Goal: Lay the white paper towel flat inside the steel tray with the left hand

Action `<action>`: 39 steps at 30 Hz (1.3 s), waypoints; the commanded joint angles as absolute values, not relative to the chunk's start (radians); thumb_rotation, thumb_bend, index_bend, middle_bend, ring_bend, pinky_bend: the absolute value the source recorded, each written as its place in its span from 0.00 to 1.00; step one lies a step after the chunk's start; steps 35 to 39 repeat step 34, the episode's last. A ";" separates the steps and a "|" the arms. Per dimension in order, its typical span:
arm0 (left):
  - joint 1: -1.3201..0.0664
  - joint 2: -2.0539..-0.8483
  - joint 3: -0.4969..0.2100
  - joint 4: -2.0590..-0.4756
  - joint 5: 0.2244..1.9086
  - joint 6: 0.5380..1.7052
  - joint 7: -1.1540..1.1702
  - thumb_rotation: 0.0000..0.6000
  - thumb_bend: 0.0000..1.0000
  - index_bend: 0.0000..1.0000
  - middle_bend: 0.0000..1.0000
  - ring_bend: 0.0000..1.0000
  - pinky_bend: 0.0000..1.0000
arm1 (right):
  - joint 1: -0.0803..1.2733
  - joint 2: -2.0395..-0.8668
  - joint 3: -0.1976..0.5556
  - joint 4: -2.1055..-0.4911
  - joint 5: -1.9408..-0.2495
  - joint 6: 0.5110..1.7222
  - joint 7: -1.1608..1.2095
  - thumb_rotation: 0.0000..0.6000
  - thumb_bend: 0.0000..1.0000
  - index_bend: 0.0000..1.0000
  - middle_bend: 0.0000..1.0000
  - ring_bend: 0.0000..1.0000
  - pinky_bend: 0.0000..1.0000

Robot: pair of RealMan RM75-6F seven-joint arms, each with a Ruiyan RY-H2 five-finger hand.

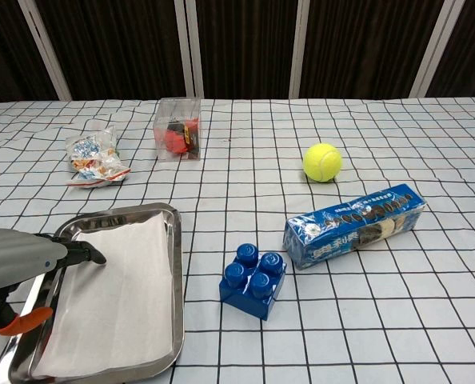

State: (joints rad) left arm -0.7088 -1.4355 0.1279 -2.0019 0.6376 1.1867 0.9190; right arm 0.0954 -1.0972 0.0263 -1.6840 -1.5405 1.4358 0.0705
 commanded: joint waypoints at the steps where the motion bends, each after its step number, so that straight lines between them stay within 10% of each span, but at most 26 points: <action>1: -0.711 -1.435 0.128 -2.000 0.635 1.190 0.922 1.00 0.55 0.00 0.00 0.00 0.00 | 0.096 -1.097 0.026 -1.684 -1.540 1.435 0.070 1.00 0.31 0.00 0.00 0.00 0.00; 20: -0.632 -1.313 0.185 -2.091 0.914 1.247 0.767 1.00 0.54 0.00 0.00 0.00 0.00 | 0.095 -1.097 0.025 -1.681 -1.545 1.438 0.075 1.00 0.31 0.00 0.00 0.00 0.00; 28: -0.447 -1.219 0.255 -1.983 1.298 1.505 0.542 1.00 0.16 0.00 0.00 0.00 0.00 | 0.096 -1.100 0.026 -1.680 -1.548 1.439 0.074 1.00 0.31 0.00 0.00 0.00 0.00; 39: -0.277 -1.234 0.274 -1.773 1.477 1.739 0.374 1.00 0.11 0.00 0.00 0.00 0.00 | 0.097 -1.108 0.026 -1.670 -1.558 1.447 0.060 1.00 0.31 0.00 0.00 0.00 0.00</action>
